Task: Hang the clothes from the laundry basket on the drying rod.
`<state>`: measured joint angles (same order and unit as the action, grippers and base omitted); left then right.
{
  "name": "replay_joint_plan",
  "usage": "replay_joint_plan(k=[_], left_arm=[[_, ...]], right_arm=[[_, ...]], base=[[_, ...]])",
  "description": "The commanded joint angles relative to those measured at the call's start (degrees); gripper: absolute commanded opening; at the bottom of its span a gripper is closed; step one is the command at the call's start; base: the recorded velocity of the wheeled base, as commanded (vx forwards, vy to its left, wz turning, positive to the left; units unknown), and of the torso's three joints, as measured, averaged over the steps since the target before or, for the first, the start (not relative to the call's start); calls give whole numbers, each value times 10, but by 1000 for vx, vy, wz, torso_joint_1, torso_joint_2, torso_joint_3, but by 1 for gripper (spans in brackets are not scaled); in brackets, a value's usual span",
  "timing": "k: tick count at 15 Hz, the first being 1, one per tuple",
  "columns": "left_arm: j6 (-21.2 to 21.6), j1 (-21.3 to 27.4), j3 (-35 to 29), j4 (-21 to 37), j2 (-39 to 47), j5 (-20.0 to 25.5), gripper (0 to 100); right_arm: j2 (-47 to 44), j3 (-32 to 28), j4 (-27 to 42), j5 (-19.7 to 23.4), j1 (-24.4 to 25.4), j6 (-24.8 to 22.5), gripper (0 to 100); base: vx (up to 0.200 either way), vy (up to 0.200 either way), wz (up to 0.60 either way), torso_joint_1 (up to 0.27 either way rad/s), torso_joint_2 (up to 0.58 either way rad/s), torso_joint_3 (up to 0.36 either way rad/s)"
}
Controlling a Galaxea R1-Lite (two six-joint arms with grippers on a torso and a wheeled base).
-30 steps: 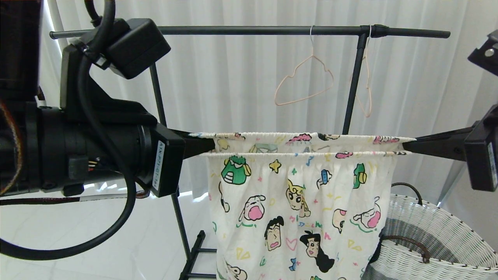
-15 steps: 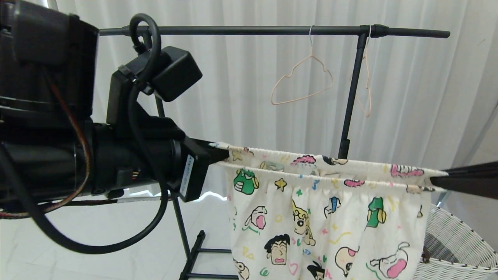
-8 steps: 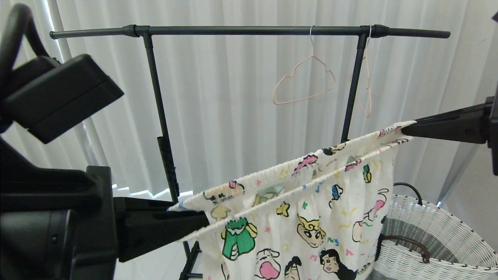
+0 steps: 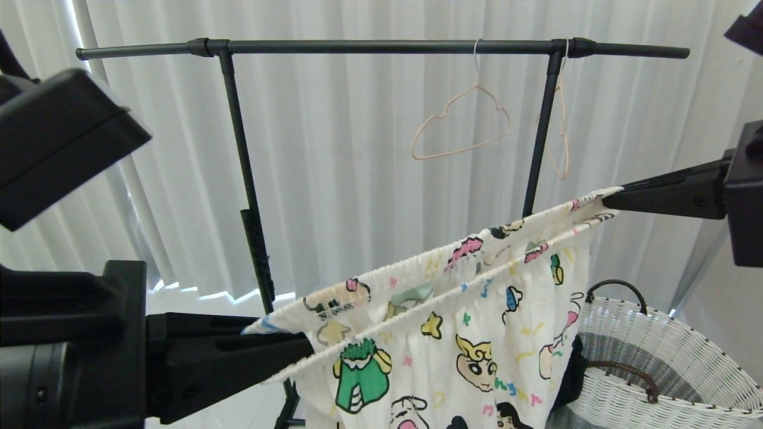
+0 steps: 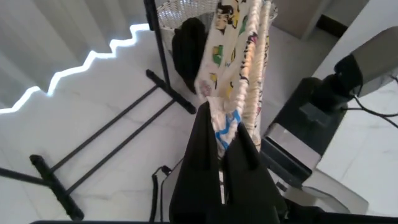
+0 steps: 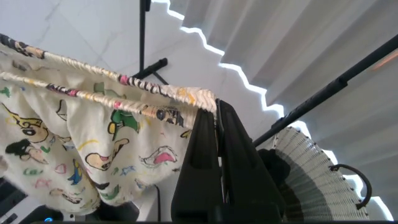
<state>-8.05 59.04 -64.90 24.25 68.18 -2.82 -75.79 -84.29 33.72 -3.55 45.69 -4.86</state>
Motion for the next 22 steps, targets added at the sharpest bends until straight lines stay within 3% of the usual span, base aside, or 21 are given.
replay_joint_plan(k=[1, 3, 4, 5, 8, 11, 14, 17, 18, 20, 22], left_arm=[[9, -8, 2, -1, 9, -4, 0], [133, -141, -6, -68, 59, -40, 0], [149, -144, -6, -100, 63, -40, 0], [151, -141, -6, -102, 66, -40, 0], [148, -135, 12, -105, 74, -47, 0], [148, -137, 17, -105, 84, -95, 0], [148, -137, 15, -106, 99, -101, 0], [150, -149, 32, -105, 91, -151, 0], [149, -179, 68, -105, 53, -156, 0], [151, -248, 122, -105, 4, -149, 0], [150, -286, 148, -106, -24, -148, 0]], right_arm=[[2, 4, 5, -1, 0, 0, 0], [29, 7, 60, 1, 1, 1, 0], [39, 21, 65, 2, 4, 2, 0], [45, 33, 65, 1, 10, 1, 100], [73, 73, 66, -2, 31, 0, 100], [123, 111, 66, -10, 30, 1, 100], [148, 120, 65, -15, 28, 4, 100], [159, 149, 68, -86, -61, -1, 100], [158, 173, 64, -151, -150, -18, 100], [160, 175, 66, -149, -224, -27, 100], [159, 197, 64, -156, -257, -51, 100]], base=[[0, 0, 0, 0, 0, 0], [0, 0, 0, 0, 0, 0], [0, 0, 0, 0, 0, 0], [0, 0, 0, 0, 0, 0], [0, 0, 0, 0, 0, 0], [0, 0, 0, 0, 0, 0], [0, 0, 0, 0, 0, 0], [0, 0, 0, 0, 0, 0], [0, 0, 0, 0, 0, 0], [0, 0, 0, 0, 0, 0], [0, 0, 0, 0, 0, 0]])
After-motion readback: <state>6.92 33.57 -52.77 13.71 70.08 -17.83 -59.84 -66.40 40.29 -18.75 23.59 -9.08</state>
